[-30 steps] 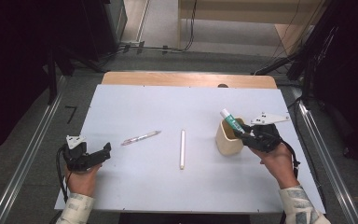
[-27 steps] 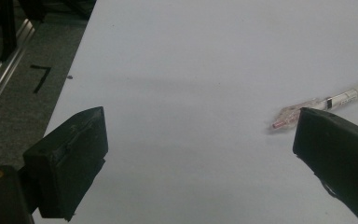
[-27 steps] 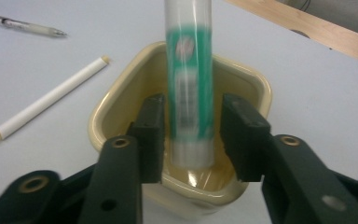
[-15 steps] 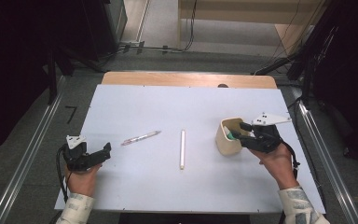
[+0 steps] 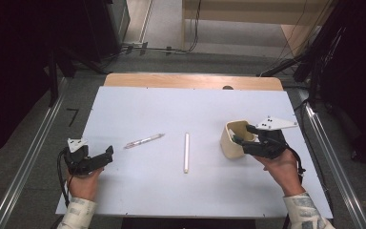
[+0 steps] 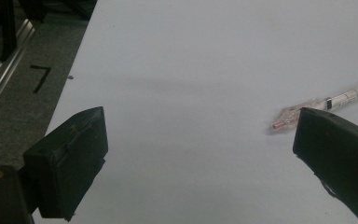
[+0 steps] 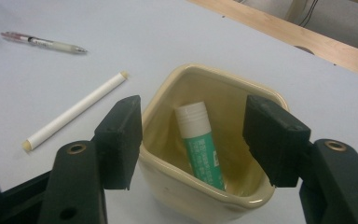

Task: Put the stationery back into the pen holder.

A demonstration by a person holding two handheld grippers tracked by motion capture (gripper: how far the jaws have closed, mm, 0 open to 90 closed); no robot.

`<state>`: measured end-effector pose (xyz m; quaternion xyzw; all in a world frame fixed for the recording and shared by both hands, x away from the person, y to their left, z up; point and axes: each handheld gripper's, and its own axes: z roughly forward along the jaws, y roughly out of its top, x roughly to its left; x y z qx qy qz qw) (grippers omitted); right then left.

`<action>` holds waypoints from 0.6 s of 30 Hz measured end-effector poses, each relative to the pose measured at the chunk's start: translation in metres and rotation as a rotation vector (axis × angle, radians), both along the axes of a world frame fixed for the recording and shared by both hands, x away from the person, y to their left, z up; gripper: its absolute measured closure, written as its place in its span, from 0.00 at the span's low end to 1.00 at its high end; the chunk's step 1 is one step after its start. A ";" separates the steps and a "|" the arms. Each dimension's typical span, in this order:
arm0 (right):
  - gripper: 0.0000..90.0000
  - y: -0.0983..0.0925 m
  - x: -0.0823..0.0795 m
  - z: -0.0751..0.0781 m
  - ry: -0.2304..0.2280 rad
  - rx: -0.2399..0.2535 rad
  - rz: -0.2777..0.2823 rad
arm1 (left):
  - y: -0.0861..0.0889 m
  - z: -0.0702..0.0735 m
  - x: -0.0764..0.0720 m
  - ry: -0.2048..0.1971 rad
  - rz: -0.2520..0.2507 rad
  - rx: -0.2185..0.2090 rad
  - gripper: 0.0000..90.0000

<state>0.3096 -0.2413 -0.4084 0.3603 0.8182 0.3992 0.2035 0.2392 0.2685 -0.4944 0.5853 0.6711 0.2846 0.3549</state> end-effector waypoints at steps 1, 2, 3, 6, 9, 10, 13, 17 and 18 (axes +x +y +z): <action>0.39 0.000 -0.001 0.000 -0.003 0.000 0.000 | 0.000 0.000 0.000 0.000 0.000 0.000 0.04; 0.39 0.001 -0.002 0.001 -0.004 0.001 -0.002 | 0.000 0.000 0.000 -0.001 0.000 0.000 0.04; 0.38 0.001 -0.002 0.001 -0.006 0.002 -0.004 | 0.000 0.000 0.000 -0.001 0.001 -0.001 0.04; 0.38 0.003 -0.005 0.002 -0.005 0.004 -0.005 | 0.000 0.000 0.000 -0.001 0.001 -0.001 0.04; 0.38 0.006 -0.007 0.001 -0.013 -0.006 0.001 | 0.000 0.000 0.000 -0.002 0.001 -0.001 0.04; 0.38 0.007 -0.007 0.001 -0.016 -0.009 0.004 | 0.000 0.000 0.000 -0.002 0.001 -0.001 0.04; 0.38 0.011 -0.009 0.001 -0.015 -0.010 0.007 | 0.000 0.000 0.000 -0.001 0.001 -0.001 0.04; 0.38 0.015 -0.011 0.001 -0.018 -0.013 0.014 | 0.000 0.000 0.000 -0.002 0.001 -0.001 0.04; 0.38 0.015 -0.011 0.001 -0.019 -0.012 0.016 | 0.000 0.000 0.000 -0.002 0.001 -0.001 0.04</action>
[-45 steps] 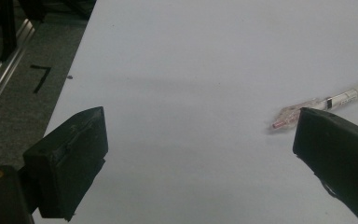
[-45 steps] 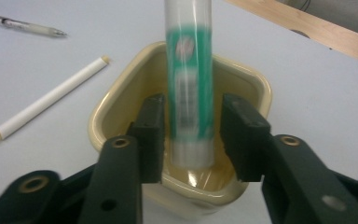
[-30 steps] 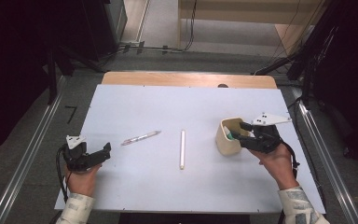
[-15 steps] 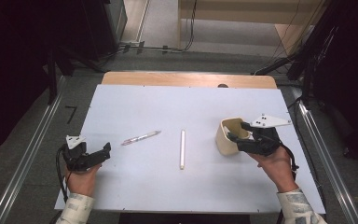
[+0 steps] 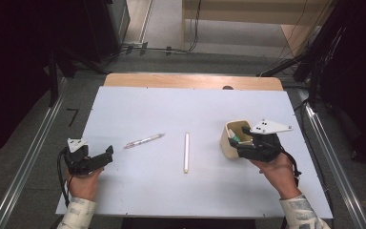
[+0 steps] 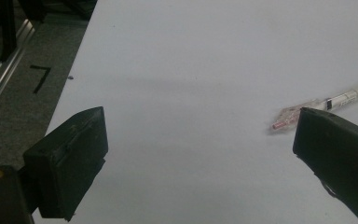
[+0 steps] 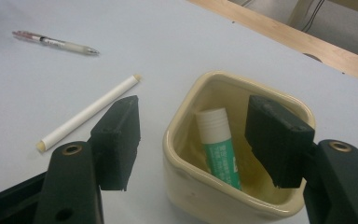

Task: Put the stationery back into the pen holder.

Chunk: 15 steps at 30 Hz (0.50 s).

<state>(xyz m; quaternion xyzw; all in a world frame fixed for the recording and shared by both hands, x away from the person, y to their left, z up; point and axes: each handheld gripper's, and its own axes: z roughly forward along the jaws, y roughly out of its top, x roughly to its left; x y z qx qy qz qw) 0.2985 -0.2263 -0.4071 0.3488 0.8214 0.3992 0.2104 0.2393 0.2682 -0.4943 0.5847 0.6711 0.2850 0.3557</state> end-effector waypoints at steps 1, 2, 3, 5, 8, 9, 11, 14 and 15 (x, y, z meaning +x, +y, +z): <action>0.37 0.000 0.000 0.000 -0.002 0.001 0.002 | 0.000 0.000 0.000 0.000 0.000 0.000 0.04; 0.37 0.001 -0.001 0.001 -0.004 0.000 0.003 | 0.000 0.000 0.000 0.000 -0.001 0.000 0.04; 0.37 0.001 -0.002 0.001 -0.007 0.001 0.002 | 0.000 0.000 0.000 -0.001 0.000 0.000 0.04; 0.37 0.003 -0.003 0.001 -0.011 -0.001 0.007 | 0.000 0.000 0.000 -0.001 0.001 0.001 0.04; 0.37 0.005 -0.004 0.001 -0.017 -0.004 0.013 | 0.001 0.000 0.000 -0.001 0.001 0.001 0.04; 0.37 0.006 -0.004 0.001 -0.015 -0.005 0.014 | 0.000 0.000 0.000 -0.001 0.001 0.001 0.04; 0.37 0.008 -0.006 0.001 -0.017 -0.008 0.017 | 0.000 0.000 0.000 -0.001 0.001 0.001 0.04; 0.36 0.011 -0.006 0.001 -0.023 -0.017 0.030 | 0.000 0.000 0.000 0.000 0.001 0.002 0.04; 0.36 0.013 -0.007 0.001 -0.021 -0.017 0.031 | 0.000 0.000 0.000 0.000 0.000 0.002 0.04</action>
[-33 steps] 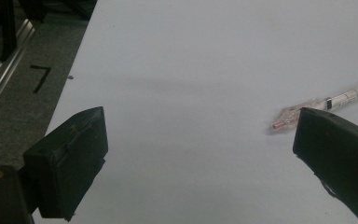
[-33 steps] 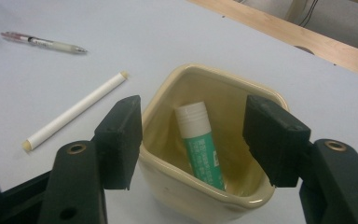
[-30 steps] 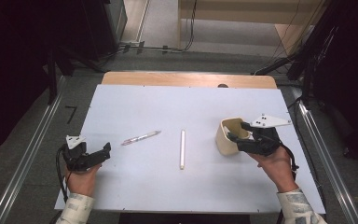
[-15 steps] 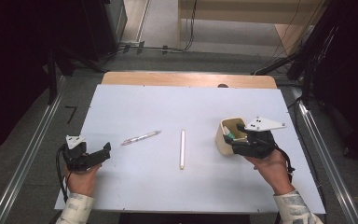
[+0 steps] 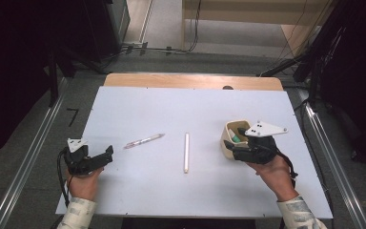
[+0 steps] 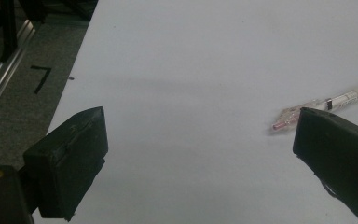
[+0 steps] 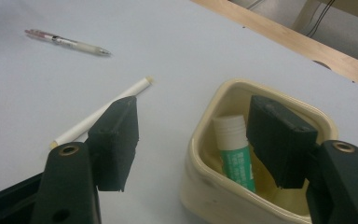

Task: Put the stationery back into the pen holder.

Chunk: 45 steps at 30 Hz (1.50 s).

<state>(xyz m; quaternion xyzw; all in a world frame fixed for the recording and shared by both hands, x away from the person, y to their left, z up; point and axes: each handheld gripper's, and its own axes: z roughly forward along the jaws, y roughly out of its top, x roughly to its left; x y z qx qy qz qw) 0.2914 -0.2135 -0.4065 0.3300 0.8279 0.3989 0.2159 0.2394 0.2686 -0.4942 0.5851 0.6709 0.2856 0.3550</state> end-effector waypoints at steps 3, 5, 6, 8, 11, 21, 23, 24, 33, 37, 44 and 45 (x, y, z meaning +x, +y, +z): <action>0.36 0.003 -0.001 -0.001 0.005 -0.003 0.006 | 0.000 0.000 0.000 -0.001 -0.001 0.000 0.04; 0.36 0.004 -0.001 -0.002 0.002 -0.006 0.012 | 0.000 0.000 0.000 0.000 0.000 0.000 0.04; 0.36 0.005 -0.001 -0.002 0.003 -0.004 0.013 | 0.000 0.000 0.000 0.000 0.000 0.000 0.04; 0.36 0.007 -0.002 -0.003 0.002 -0.008 0.017 | 0.000 0.000 0.000 -0.001 0.000 0.000 0.04; 0.35 0.010 -0.002 -0.004 0.007 -0.012 0.024 | 0.000 0.000 0.000 -0.001 0.001 0.000 0.04; 0.35 0.026 -0.007 -0.012 0.015 -0.030 0.058 | 0.000 0.000 0.000 0.000 -0.001 -0.001 0.04; 0.35 0.029 -0.007 -0.014 0.016 -0.037 0.064 | 0.000 0.000 0.000 0.001 0.000 -0.002 0.04; 0.35 0.030 -0.007 -0.015 0.019 -0.037 0.065 | 0.000 0.000 0.000 0.001 0.000 -0.002 0.04; 0.35 0.043 -0.009 -0.023 0.042 -0.049 0.087 | 0.000 0.000 0.000 0.001 0.000 -0.002 0.04; 0.34 0.047 -0.009 -0.026 0.050 -0.055 0.087 | 0.000 0.000 0.000 0.000 -0.001 -0.002 0.04; 0.32 0.056 -0.009 -0.033 0.072 -0.056 0.083 | 0.000 0.000 0.000 0.000 -0.001 0.000 0.04; 0.31 0.058 -0.009 -0.035 0.075 -0.057 0.084 | 0.000 0.000 0.000 0.000 -0.001 -0.001 0.04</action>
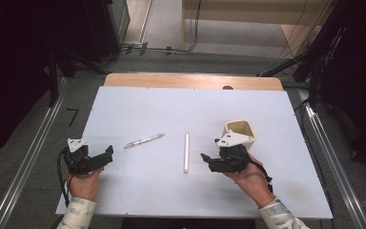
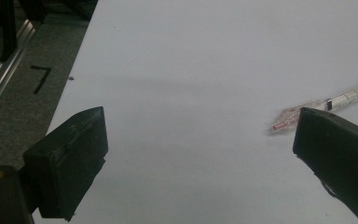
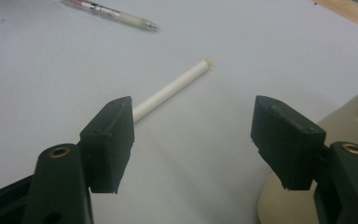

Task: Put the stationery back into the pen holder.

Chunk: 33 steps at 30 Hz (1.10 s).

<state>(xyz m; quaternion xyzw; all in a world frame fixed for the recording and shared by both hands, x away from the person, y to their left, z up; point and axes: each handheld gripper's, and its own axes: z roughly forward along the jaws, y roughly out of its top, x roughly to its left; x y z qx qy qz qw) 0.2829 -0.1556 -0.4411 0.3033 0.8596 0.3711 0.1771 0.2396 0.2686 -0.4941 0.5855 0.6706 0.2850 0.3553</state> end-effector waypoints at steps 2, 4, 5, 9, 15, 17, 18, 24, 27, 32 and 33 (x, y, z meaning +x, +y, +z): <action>0.31 0.003 0.000 -0.002 0.014 0.007 -0.010 | 0.000 0.000 0.000 0.000 0.000 0.000 0.04; 0.31 0.007 0.001 -0.005 0.027 0.012 -0.015 | 0.000 0.000 0.000 -0.001 0.001 -0.001 0.04; 0.31 0.008 0.002 -0.006 0.036 0.014 -0.019 | 0.000 0.000 0.000 0.000 0.000 0.000 0.04; 0.31 0.016 0.002 -0.011 0.063 0.014 -0.037 | 0.000 0.000 0.000 -0.001 -0.001 0.000 0.04; 0.31 0.025 0.005 -0.017 0.093 0.017 -0.056 | 0.001 0.000 0.000 -0.002 -0.001 -0.001 0.04; 0.31 0.027 0.005 -0.018 0.095 0.015 -0.059 | 0.001 0.000 0.000 -0.002 -0.001 0.000 0.04; 0.31 0.027 0.006 -0.019 0.098 0.016 -0.057 | 0.001 0.000 0.000 -0.002 -0.001 -0.001 0.04; 0.31 0.033 0.006 -0.023 0.106 0.010 -0.052 | 0.000 0.000 0.000 -0.001 -0.001 0.001 0.04; 0.31 0.037 0.007 -0.026 0.113 0.002 -0.051 | 0.000 0.000 0.000 -0.002 -0.001 0.000 0.04; 0.31 0.042 0.008 -0.030 0.116 -0.006 -0.051 | 0.001 0.000 0.000 -0.002 -0.001 0.000 0.04; 0.31 0.043 0.009 -0.031 0.119 -0.001 -0.049 | 0.001 0.000 0.000 -0.001 -0.002 0.000 0.04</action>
